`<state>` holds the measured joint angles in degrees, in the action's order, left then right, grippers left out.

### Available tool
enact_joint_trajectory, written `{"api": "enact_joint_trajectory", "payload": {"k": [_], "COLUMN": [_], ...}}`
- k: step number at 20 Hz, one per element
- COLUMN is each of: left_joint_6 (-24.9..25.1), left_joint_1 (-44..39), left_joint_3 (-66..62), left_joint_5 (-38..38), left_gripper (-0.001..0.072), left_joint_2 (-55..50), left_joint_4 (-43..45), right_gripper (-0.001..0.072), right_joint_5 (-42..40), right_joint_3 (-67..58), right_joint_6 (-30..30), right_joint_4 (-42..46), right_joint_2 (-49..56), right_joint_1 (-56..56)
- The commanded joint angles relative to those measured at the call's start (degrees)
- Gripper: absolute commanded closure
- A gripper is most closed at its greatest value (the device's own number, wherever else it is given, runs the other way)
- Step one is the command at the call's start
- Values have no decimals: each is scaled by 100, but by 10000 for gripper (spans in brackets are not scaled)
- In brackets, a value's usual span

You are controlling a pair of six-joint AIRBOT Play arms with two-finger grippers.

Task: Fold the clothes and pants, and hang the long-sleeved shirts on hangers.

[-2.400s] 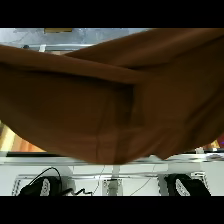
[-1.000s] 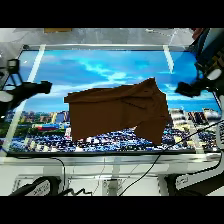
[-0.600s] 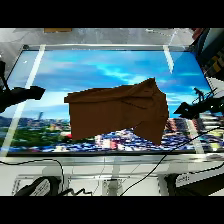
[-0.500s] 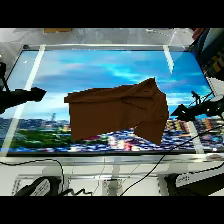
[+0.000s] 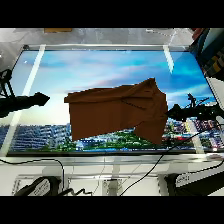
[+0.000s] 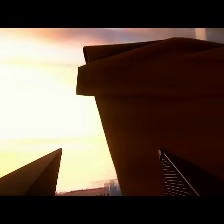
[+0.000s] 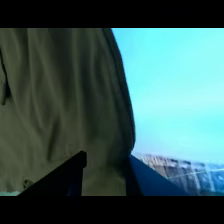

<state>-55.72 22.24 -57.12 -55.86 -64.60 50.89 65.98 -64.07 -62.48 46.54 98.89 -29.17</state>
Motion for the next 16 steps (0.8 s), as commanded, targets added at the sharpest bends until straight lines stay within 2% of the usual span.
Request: {"api": "enact_joint_trajectory", "payload": {"k": [1, 4, 5, 9, 14, 15, 16], "left_joint_6": [-557, -610, -610, -651, -640, -533, -374], "left_joint_1": [2, 2, 0, 0, -2, -7, -37], "left_joint_3": [20, 98, 195, 782, 1665, 1827, 1978], "left_joint_5": [-476, -1054, -1093, -1152, -1340, -1342, -1340], "left_gripper": [15, 15, 15, 15, 17, 25, 92], "left_joint_2": [-293, -511, -503, -498, -498, -498, -498], "left_joint_4": [623, 826, 826, 815, 376, 173, -17], "right_gripper": [479, 683, 699, 700, 700, 700, 700], "right_joint_5": [-433, -511, -511, -492, -516, -518, -518], "right_joint_3": [20, 4, 2, 2, 2, 2, 2], "right_joint_6": [24, 31, 44, 184, 195, 195, 192], "right_joint_4": [-37, -26, -33, 138, 822, 833, 817], "right_joint_2": [22, 15, -13, -352, -951, -1008, -1027], "right_joint_1": [195, 278, 278, 278, 278, 278, 278]}}
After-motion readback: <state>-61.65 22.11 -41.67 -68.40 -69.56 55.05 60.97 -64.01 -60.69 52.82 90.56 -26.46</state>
